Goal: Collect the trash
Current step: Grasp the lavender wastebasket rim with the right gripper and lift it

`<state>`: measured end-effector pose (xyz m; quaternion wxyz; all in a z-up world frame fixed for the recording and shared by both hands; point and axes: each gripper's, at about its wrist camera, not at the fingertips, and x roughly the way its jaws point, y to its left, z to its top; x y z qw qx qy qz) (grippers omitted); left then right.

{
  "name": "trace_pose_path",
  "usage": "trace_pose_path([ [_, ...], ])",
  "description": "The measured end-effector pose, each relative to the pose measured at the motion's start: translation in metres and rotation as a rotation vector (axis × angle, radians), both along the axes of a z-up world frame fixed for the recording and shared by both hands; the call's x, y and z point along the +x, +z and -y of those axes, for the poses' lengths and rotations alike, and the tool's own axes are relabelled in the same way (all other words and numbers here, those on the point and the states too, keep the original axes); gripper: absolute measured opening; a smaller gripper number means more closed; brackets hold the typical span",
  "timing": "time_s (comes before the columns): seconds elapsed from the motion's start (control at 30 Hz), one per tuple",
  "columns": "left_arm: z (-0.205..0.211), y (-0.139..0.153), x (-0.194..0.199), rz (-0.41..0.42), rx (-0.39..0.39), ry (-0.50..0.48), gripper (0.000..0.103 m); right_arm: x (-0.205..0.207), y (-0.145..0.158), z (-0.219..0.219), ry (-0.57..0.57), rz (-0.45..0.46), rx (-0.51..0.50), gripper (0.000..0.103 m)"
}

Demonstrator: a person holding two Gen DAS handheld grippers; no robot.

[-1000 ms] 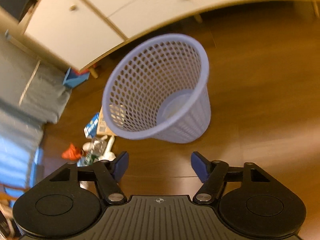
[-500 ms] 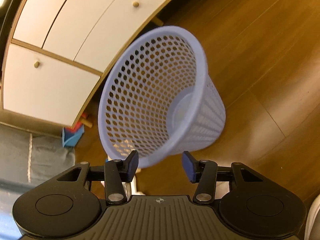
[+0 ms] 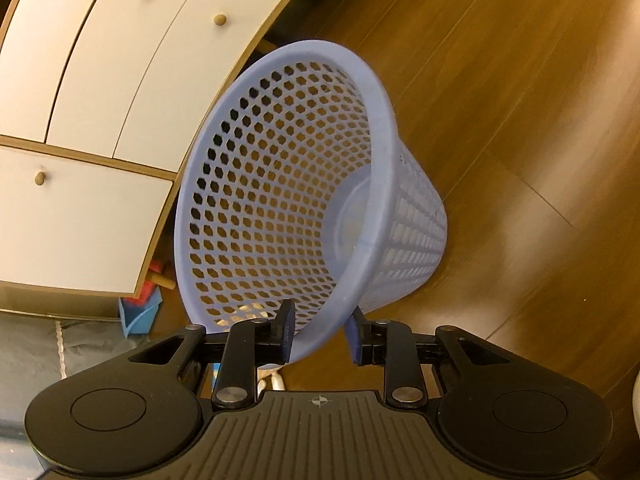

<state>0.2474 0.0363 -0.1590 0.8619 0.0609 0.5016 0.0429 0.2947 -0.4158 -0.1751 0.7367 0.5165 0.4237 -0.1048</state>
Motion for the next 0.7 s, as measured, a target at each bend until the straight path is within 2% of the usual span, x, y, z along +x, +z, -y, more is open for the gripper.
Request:
trace_pose_path([
  [0.13,0.0,0.0,0.0,0.007,-0.004,-0.003,0.102,-0.001,-0.005,0.005,-0.01,0.005,0.027,0.022],
  [0.23,-0.001,0.003,-0.001,0.015,-0.003,-0.002,0.102,0.0,-0.011,0.009,0.017,-0.015,0.091,0.022],
  [0.53,0.003,0.006,-0.002,0.023,0.001,-0.009,0.102,-0.006,-0.017,0.011,0.052,0.007,0.087,0.022],
  [0.7,0.004,0.004,-0.002,0.019,0.003,-0.014,0.102,-0.004,-0.01,0.006,0.102,0.018,0.007,0.022],
])
